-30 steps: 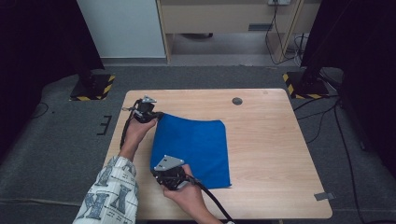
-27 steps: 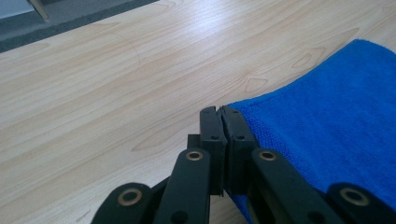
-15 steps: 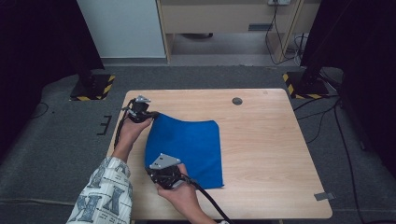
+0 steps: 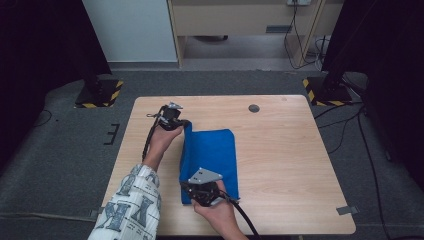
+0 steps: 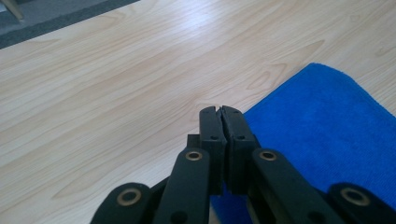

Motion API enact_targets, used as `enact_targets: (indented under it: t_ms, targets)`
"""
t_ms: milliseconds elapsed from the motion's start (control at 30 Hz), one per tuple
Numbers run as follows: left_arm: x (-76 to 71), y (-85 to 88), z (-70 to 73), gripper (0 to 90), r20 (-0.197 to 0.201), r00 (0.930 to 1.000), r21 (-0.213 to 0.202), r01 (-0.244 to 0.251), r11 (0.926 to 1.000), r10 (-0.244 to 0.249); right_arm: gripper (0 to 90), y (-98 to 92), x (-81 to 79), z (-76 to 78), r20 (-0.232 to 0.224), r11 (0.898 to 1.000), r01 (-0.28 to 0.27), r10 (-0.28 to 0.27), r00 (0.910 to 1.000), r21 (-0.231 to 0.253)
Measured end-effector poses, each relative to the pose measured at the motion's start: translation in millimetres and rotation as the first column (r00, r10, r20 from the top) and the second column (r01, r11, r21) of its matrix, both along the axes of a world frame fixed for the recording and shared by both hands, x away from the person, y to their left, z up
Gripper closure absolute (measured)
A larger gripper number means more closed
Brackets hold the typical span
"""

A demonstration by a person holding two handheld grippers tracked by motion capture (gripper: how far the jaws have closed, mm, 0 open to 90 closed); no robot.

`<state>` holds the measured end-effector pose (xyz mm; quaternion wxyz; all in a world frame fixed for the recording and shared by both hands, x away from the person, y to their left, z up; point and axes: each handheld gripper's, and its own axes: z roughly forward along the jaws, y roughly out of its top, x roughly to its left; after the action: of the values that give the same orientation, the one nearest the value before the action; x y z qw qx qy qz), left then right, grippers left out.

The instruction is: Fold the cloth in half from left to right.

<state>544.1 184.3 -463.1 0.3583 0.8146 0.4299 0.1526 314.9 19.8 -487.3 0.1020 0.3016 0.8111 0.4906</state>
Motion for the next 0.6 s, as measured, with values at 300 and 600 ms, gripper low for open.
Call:
enact_targets:
  t_ms: [300, 600]
  targets:
    - [5.7, -40.5, -10.7, 87.8, -0.006, 0.9998, 0.003, 0.020, 0.9998, -0.020, 87.0, -43.6, -1.0, -7.2, -0.022, 0.998, 0.063, -0.063, 0.9978, -0.008]
    - [10.9, -65.3, -16.8, 87.8, -0.007, 0.9996, -0.012, 0.026, 0.9996, -0.026, 87.0, -68.7, 0.3, -9.2, -0.020, 0.995, 0.093, -0.094, 0.9954, -0.030]
